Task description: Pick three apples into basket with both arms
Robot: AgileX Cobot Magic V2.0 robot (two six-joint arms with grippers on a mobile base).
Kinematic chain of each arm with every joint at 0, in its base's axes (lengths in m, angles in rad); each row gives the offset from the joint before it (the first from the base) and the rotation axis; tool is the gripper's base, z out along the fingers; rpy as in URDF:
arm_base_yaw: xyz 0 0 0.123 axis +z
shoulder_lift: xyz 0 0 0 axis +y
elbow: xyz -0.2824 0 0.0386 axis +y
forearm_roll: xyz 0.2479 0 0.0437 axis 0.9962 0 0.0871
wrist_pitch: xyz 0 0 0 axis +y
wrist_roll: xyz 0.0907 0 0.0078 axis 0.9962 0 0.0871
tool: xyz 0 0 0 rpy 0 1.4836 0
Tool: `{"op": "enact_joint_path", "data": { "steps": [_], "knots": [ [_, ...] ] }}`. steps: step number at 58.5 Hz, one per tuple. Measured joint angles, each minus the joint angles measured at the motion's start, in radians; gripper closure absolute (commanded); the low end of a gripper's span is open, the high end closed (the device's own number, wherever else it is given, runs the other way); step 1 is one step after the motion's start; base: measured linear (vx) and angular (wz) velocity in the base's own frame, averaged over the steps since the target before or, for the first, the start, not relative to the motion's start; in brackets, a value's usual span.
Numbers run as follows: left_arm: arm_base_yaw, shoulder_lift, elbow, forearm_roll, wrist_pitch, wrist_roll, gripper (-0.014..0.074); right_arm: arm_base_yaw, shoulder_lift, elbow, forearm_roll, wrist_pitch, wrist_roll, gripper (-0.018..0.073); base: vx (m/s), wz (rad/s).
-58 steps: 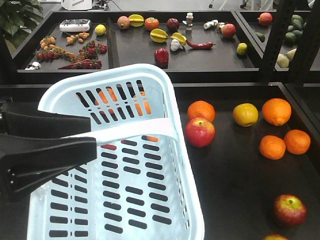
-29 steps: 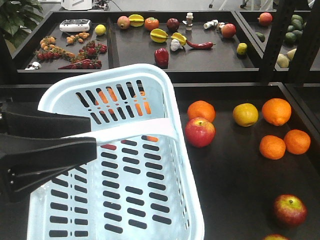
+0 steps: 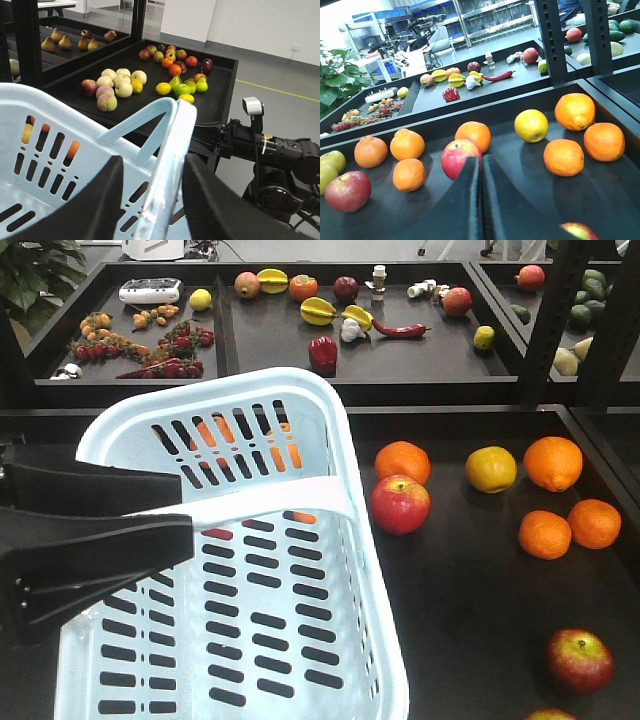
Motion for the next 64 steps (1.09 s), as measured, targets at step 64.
{"op": "enact_joint_path", "data": {
  "steps": [64],
  "knots": [
    [0.0, 0.212, 0.0, -0.054, 0.089, 0.027, 0.0602, 0.0, 0.0, 0.0, 0.264, -0.041, 0.088, 0.0564, 0.0, 0.0]
  ]
}}
